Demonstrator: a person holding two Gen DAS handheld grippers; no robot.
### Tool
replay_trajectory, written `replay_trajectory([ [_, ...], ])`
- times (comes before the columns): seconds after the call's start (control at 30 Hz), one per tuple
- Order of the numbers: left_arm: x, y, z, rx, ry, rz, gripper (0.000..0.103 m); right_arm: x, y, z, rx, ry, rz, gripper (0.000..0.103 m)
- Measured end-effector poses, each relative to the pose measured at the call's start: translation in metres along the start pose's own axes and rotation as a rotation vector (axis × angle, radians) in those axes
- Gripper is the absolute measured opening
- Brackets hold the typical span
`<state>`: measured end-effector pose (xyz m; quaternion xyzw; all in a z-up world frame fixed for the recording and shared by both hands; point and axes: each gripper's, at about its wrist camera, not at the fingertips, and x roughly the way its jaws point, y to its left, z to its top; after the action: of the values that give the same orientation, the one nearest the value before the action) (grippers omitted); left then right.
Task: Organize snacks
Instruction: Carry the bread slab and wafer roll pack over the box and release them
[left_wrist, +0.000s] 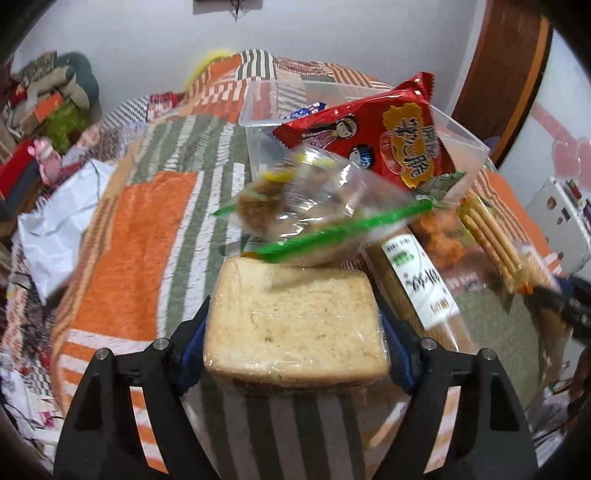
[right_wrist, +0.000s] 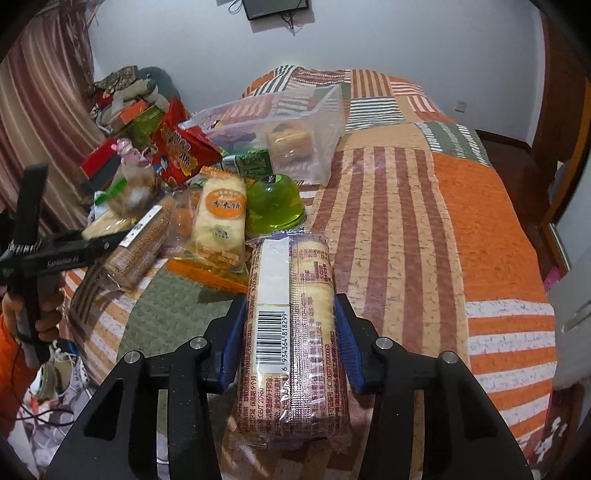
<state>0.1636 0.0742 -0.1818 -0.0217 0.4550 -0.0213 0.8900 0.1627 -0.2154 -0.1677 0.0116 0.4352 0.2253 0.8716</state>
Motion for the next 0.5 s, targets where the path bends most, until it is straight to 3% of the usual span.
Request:
replay_trajectory([
  [0.23,-0.039,0.003,-0.003,0.01,-0.071,0.022,0.079,-0.014,-0.002,0.012,0.008,-0.055,-0.013,0.043],
  [0.5,-0.069,0.01,0.016,-0.011,-0.157,0.004,0.079,-0.028,0.003,0.032,-0.005,-0.126,-0.014,0.043],
])
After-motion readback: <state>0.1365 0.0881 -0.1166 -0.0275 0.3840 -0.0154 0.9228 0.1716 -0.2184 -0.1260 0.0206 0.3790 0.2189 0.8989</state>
